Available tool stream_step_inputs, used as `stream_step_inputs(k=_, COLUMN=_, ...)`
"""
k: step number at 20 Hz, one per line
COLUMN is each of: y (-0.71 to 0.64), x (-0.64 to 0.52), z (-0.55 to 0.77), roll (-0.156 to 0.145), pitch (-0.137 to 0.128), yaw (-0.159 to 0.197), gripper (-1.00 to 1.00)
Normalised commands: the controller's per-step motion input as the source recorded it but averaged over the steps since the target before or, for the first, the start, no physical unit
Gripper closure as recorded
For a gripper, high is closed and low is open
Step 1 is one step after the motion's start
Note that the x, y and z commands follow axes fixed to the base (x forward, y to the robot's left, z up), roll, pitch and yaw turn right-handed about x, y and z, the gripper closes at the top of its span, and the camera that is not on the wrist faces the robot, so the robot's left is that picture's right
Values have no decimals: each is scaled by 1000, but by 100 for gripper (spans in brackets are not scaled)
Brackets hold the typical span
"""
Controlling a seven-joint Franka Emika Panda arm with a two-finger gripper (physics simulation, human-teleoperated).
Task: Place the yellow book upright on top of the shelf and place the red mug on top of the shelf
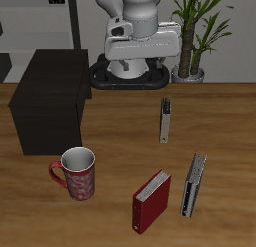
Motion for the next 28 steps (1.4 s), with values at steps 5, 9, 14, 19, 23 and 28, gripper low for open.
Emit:
stream_step_inputs(k=5, y=211, x=-54, z=-5, roll=-25, pitch=-62, yaw=-4, gripper=-100)
stream_step_inputs(k=9, y=313, x=-104, z=-123, roll=-53, pitch=-90, yaw=-14, gripper=-100)
stream_step_inputs(k=14, y=388, x=-85, z=-194, roll=29, pitch=-32, yaw=3, gripper=-100)
stream_step_inputs(k=19, y=208, x=-32, z=-182, roll=30, pitch=-8, yaw=-23, gripper=-100)
stream_step_inputs(k=23, y=64, x=-87, z=-264, roll=-23, pitch=-37, yaw=2, gripper=-100)
stream_step_inputs(k=28, y=62, x=-184, z=-101, roll=-30, pitch=-83, yaw=-31, gripper=-100)
